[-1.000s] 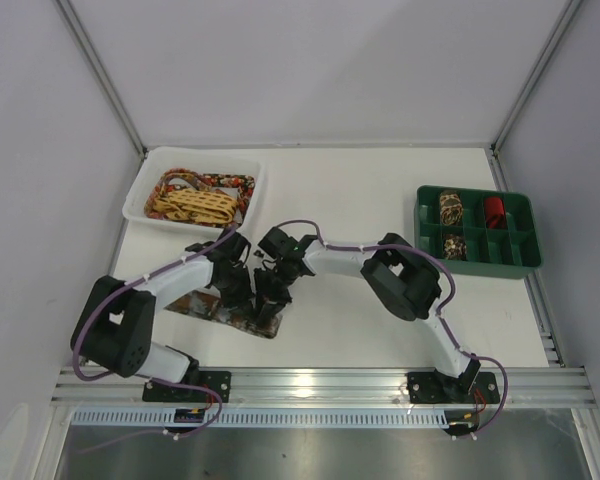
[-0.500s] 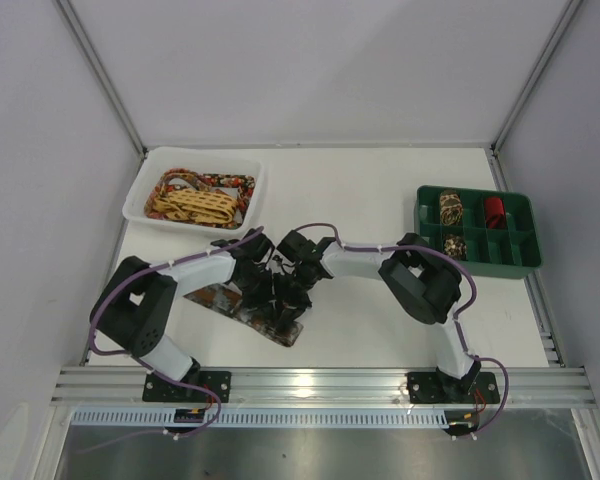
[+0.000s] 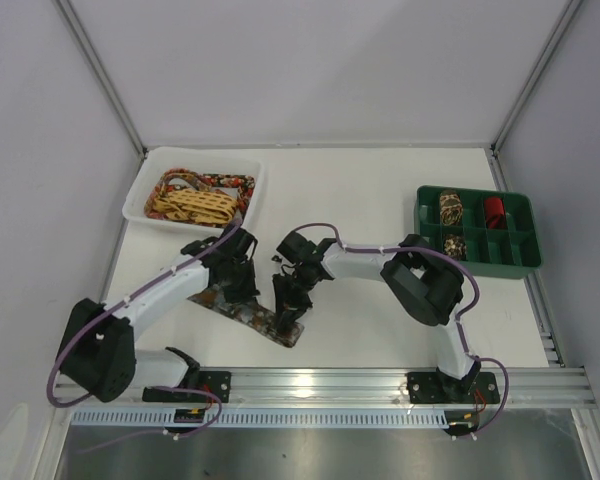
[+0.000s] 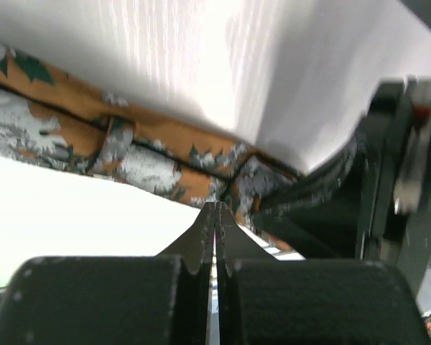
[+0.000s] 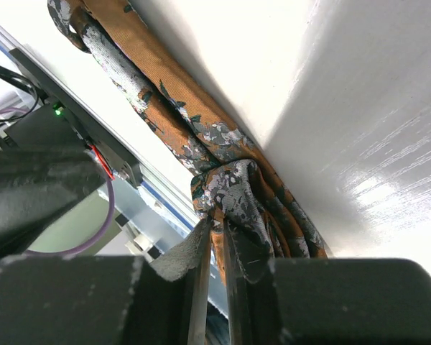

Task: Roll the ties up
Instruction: Roll the tie

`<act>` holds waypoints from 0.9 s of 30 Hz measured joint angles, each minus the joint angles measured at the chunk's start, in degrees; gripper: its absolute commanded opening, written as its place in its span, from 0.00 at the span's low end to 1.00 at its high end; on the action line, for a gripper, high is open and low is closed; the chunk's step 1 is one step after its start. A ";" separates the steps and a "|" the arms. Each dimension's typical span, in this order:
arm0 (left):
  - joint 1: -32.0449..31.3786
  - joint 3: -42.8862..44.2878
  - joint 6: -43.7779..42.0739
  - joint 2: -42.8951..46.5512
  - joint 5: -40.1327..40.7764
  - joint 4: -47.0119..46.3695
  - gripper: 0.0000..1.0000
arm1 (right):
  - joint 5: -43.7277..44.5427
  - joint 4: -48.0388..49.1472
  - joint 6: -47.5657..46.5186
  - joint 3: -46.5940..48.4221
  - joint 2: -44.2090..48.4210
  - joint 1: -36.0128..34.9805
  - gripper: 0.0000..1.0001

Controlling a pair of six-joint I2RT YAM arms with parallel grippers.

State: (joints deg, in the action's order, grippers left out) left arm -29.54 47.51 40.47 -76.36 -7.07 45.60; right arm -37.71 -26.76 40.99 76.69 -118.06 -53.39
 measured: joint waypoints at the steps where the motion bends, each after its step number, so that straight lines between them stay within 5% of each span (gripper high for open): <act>1: -0.33 -0.76 0.07 1.73 -0.11 0.13 0.00 | 0.15 -0.28 -0.17 0.17 0.00 0.00 0.19; 9: -7.48 -12.85 6.62 5.68 -5.77 -2.97 0.01 | 0.87 -2.80 -0.85 1.31 0.00 0.33 0.20; 19: -13.31 -20.96 26.01 9.73 -6.97 -18.03 0.01 | 0.81 -3.87 -1.73 1.38 0.00 0.90 0.20; 27: -17.77 -20.22 36.44 -0.31 -8.22 -31.08 0.01 | 0.22 -7.26 -5.31 1.64 0.02 4.02 0.20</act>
State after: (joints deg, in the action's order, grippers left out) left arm -47.31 27.29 76.90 -76.66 -15.29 14.52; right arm -37.50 -34.02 35.68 78.32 -118.04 -49.36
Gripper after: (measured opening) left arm 0.007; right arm 0.198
